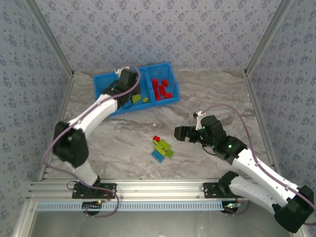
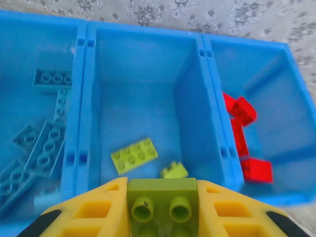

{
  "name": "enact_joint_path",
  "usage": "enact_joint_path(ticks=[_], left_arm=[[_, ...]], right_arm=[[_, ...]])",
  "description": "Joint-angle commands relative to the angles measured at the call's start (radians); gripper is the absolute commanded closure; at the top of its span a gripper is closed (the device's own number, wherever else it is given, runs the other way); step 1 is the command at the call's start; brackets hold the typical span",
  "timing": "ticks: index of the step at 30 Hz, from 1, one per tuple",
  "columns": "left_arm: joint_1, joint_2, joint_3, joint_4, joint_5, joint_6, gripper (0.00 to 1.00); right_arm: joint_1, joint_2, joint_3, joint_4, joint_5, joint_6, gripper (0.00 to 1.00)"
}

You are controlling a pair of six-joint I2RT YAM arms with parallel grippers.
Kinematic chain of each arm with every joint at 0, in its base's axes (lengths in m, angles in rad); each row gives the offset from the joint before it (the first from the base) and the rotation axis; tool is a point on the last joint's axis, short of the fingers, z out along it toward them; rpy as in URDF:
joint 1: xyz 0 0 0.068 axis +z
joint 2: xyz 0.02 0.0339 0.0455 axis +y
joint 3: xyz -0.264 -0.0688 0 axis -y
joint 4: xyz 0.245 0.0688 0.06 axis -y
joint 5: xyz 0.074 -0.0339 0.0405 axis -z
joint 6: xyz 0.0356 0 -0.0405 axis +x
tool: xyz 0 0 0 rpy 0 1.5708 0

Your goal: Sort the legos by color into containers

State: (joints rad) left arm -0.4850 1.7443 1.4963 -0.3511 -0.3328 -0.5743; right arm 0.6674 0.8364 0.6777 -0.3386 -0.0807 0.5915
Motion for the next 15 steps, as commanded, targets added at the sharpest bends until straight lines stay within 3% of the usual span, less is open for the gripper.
enact_joint_path(ticks=[1, 8, 12, 15], left_arm=[[0.042, 0.126, 0.167, -0.069, -0.002, 0.063, 0.67], [0.096, 0.291, 0.388, -0.159, 0.153, 0.082, 0.43], [0.087, 0.236, 0.354, -0.163, 0.228, 0.103, 0.38], [0.063, 0.095, 0.223, -0.106, 0.257, 0.102, 0.38]], right_arm=[[0.012, -0.029, 0.036, -0.023, 0.029, 0.021, 0.0], [0.036, -0.034, 0.034, -0.049, 0.049, 0.031, 0.0], [0.041, -0.032, 0.02, -0.043, 0.051, 0.03, 0.0], [0.047, -0.024, 0.011, -0.03, 0.049, 0.03, 0.0]])
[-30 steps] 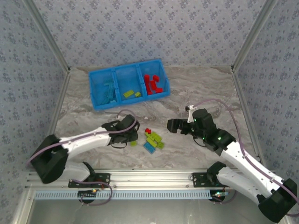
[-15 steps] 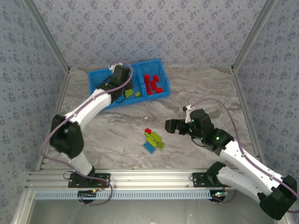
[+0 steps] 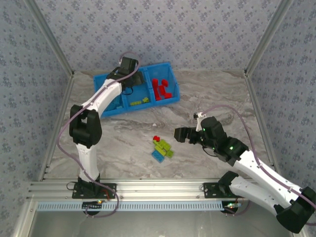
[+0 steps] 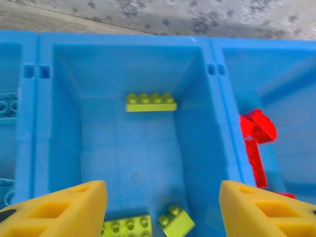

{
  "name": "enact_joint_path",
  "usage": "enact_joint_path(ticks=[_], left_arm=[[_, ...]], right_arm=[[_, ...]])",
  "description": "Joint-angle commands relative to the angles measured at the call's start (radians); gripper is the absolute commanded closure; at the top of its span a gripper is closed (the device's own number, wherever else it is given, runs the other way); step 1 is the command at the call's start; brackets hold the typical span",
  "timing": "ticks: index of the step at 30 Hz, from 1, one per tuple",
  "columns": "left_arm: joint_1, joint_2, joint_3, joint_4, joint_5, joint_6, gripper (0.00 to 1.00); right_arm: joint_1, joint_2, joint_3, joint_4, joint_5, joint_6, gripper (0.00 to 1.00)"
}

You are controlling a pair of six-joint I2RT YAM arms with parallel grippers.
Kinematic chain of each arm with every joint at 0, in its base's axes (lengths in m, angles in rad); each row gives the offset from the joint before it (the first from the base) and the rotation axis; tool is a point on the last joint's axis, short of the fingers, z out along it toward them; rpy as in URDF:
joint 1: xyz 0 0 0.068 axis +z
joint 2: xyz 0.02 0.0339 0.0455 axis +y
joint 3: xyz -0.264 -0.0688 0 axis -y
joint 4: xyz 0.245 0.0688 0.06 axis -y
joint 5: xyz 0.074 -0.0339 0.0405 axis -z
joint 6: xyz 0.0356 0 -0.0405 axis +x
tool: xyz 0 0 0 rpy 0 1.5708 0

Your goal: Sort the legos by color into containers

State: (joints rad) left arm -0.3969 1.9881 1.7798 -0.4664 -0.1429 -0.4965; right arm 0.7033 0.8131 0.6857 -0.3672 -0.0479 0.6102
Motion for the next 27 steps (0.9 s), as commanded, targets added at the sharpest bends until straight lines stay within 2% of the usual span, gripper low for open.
enact_joint_path(ticks=[1, 5, 10, 13, 15, 19, 27], left_arm=[[-0.041, -0.217, -0.118, 0.033, 0.076, 0.025, 0.38], [-0.141, -0.487, -0.36, 0.073, 0.065, 0.077, 0.36], [-0.363, -0.823, -0.589, -0.027, 0.013, 0.333, 0.33], [-0.45, -0.967, -0.652, -0.158, 0.08, 0.452, 0.3], [-0.494, -1.047, -0.698, -0.237, 0.128, 0.538, 0.26], [-0.548, -1.134, -0.773, -0.305, 0.137, 0.613, 0.17], [-0.559, -1.165, -0.865, -0.288, 0.182, 0.793, 0.07]], right_arm=[[0.015, 0.008, 0.001, -0.001, 0.019, 0.011, 0.0], [0.055, 0.078, 0.026, -0.008, 0.026, -0.044, 0.0], [0.132, 0.279, 0.116, -0.002, 0.01, -0.106, 0.0], [0.155, 0.44, 0.207, -0.008, 0.005, -0.102, 0.0], [0.16, 0.537, 0.262, -0.02, 0.042, -0.034, 0.01], [0.171, 0.692, 0.318, 0.018, 0.098, 0.153, 0.11], [0.212, 0.928, 0.487, -0.065, 0.197, 0.266, 0.21]])
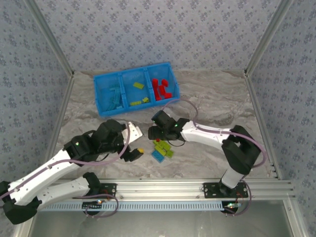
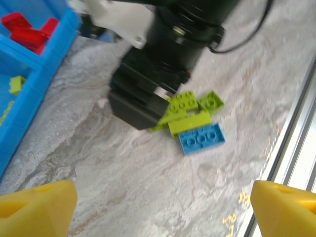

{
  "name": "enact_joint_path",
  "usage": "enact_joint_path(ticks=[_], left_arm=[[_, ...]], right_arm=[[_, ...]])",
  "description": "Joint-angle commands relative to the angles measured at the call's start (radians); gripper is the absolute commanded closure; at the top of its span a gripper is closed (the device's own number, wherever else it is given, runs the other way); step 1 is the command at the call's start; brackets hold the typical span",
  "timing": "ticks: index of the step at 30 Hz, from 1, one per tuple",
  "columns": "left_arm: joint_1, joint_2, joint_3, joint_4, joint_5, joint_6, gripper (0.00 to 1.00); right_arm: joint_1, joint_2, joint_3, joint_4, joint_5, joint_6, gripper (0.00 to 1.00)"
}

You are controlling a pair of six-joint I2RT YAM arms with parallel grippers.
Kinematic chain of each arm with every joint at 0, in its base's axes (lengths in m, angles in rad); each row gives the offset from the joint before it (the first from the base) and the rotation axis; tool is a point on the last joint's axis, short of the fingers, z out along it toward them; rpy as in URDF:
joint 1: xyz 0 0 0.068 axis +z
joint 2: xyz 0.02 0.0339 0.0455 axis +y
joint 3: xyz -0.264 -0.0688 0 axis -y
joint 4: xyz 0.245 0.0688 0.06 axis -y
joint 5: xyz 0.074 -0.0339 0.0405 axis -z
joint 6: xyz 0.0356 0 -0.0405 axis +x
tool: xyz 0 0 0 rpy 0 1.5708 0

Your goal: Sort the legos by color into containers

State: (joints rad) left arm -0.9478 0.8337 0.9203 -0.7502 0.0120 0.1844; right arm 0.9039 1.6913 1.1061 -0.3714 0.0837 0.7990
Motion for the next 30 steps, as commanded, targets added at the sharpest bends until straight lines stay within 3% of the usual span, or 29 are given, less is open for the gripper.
enact_joint_path(ticks=[1, 8, 13, 20, 25, 30], left_arm=[[-0.007, -0.017, -0.016, 0.006, 0.028, 0.129, 0.06], [-0.007, -0.118, -0.104, 0.06, 0.023, 0.144, 0.02], [-0.007, -0.181, -0.143, 0.066, 0.02, 0.139, 0.01], [-0.006, -0.176, -0.155, 0.089, 0.02, 0.147, 0.01], [-0.007, -0.173, -0.158, 0.086, 0.016, 0.147, 0.01], [-0.003, -0.173, -0.163, 0.086, 0.009, 0.148, 0.01]], right_arm=[[0.015, 0.076, 0.077, -0.079, 0.072, 0.082, 0.22], [0.051, 0.214, 0.195, -0.145, 0.121, 0.11, 0.25], [0.068, 0.261, 0.221, -0.182, 0.16, 0.145, 0.33], [0.072, 0.277, 0.196, -0.176, 0.177, 0.168, 0.46], [0.066, 0.274, 0.172, -0.141, 0.159, 0.171, 0.65], [0.064, 0.221, 0.152, -0.141, 0.19, 0.168, 0.7]])
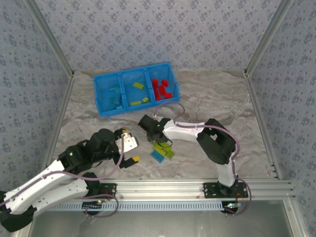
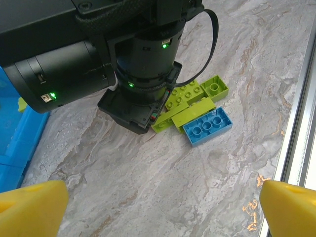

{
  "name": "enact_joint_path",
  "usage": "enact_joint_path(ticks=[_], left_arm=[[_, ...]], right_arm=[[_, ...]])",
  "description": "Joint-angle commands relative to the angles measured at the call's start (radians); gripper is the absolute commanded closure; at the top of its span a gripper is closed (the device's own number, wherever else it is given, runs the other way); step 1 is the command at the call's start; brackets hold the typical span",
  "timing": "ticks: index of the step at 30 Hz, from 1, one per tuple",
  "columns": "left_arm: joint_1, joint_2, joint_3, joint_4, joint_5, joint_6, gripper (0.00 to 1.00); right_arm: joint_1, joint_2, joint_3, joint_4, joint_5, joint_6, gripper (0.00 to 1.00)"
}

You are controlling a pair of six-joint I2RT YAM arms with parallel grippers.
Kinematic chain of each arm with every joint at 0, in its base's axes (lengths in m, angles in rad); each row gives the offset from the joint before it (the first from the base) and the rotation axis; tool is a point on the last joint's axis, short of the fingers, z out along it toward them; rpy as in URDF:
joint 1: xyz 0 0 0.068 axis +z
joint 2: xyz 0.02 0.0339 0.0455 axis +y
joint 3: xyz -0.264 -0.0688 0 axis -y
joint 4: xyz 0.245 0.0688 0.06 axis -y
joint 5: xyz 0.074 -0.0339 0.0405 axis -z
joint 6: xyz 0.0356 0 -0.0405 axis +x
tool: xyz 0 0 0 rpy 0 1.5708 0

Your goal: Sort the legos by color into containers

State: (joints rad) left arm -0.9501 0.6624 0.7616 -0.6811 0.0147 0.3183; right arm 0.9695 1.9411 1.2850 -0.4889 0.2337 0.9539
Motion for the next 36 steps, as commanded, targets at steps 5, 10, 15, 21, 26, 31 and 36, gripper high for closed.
enact_joint_path(ticks=[5, 10, 15, 21, 26, 31, 36], left_arm=[[0.008, -0.016, -0.005, 0.029, 0.002, 0.015, 0.01], [0.047, -0.04, -0.023, 0.059, 0.009, 0.018, 0.01], [0.113, -0.041, -0.036, 0.087, 0.048, 0.018, 0.01], [0.134, -0.038, -0.05, 0.095, 0.04, 0.015, 0.01], [0.137, -0.03, -0.061, 0.107, 0.04, 0.021, 0.01], [0.138, -0.018, -0.064, 0.102, 0.03, 0.023, 0.01], [0.141, -0.015, -0.065, 0.106, 0.026, 0.023, 0.01]], right_arm=[[-0.032, -0.159, -0.067, 0.001, 0.101, -0.033, 0.78], [-0.108, -0.296, -0.06, 0.07, 0.151, -0.188, 0.78], [-0.256, -0.247, 0.05, 0.183, 0.162, -0.392, 0.78], [-0.39, 0.047, 0.378, 0.19, 0.1, -0.492, 0.77], [-0.411, 0.272, 0.695, 0.083, 0.081, -0.53, 0.59], [-0.402, 0.3, 0.822, -0.039, 0.083, -0.545, 0.36], [-0.399, 0.145, 0.669, -0.033, 0.047, -0.552, 0.33]])
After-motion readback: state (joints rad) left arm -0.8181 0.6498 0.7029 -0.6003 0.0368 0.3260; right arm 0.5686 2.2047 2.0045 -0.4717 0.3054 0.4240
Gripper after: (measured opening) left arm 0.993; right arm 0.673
